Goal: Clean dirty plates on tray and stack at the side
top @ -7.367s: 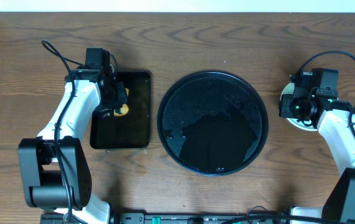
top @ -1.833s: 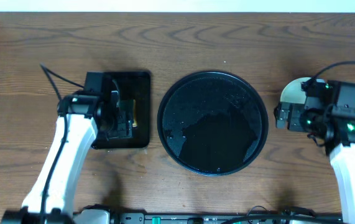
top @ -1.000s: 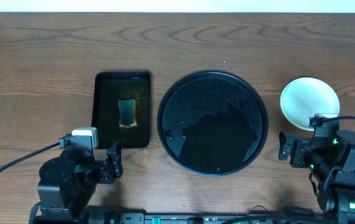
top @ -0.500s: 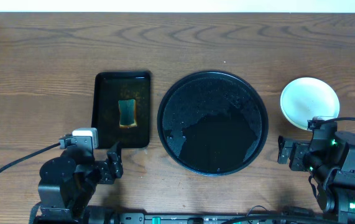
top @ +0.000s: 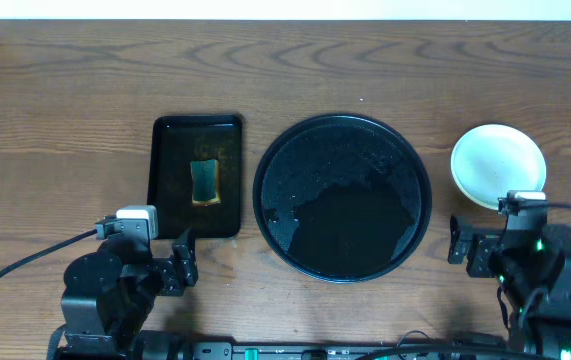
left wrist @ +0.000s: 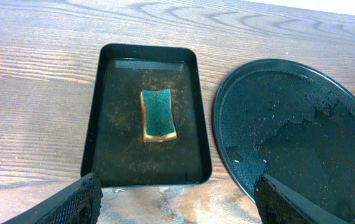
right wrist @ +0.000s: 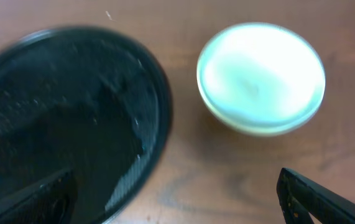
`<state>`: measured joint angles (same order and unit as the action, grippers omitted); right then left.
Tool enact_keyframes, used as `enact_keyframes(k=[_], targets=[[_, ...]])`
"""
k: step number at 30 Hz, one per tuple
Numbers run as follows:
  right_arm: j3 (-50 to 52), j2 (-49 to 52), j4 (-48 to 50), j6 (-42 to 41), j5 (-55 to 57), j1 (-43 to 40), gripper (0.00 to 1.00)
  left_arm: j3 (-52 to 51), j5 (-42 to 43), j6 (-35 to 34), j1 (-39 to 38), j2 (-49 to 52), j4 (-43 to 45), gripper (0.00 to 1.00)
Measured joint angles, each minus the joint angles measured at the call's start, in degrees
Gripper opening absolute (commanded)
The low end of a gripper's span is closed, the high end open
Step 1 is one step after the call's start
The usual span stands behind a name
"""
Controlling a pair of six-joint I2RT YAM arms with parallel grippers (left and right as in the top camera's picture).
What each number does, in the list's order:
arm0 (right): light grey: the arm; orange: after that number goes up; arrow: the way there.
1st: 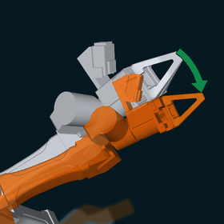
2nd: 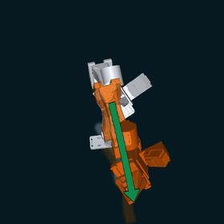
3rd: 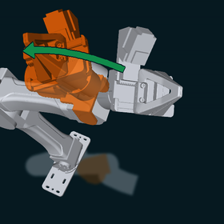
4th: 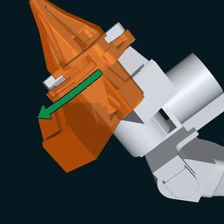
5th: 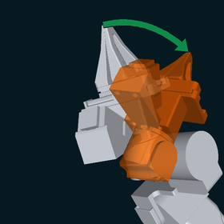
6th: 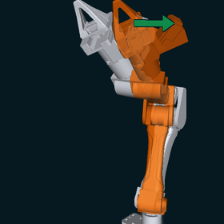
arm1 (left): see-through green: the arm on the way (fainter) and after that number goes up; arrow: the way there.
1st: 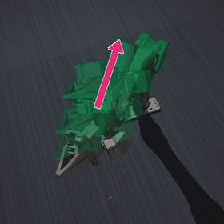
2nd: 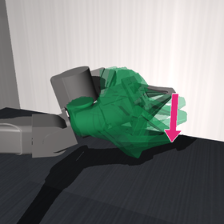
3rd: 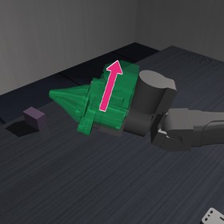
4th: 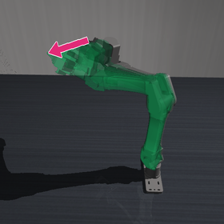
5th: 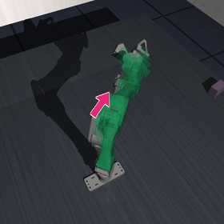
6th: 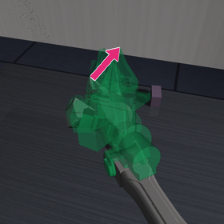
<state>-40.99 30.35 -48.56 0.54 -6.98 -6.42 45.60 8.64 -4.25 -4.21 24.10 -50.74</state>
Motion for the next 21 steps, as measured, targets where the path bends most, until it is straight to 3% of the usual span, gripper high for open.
enact_keyframes(k=[11, 17, 21], targets=[[17.27, -20.74, 27.89, 0.74, -0.76, 5.70, 0.99, -0.17, 0.00, 0.00, 0.00, 0.00, -0.04, 0.79], [28.04, -26.45, 44.63, 1.05, -1.11, 6.34, 0.99, -0.17, 0.00, 0.00, 0.00, 0.00, -0.02, 0.79], [33.92, -28.94, 50.29, 1.20, -1.16, 6.34, 0.99, -0.17, 0.00, 0.00, 0.00, 0.00, -0.04, 0.79]])
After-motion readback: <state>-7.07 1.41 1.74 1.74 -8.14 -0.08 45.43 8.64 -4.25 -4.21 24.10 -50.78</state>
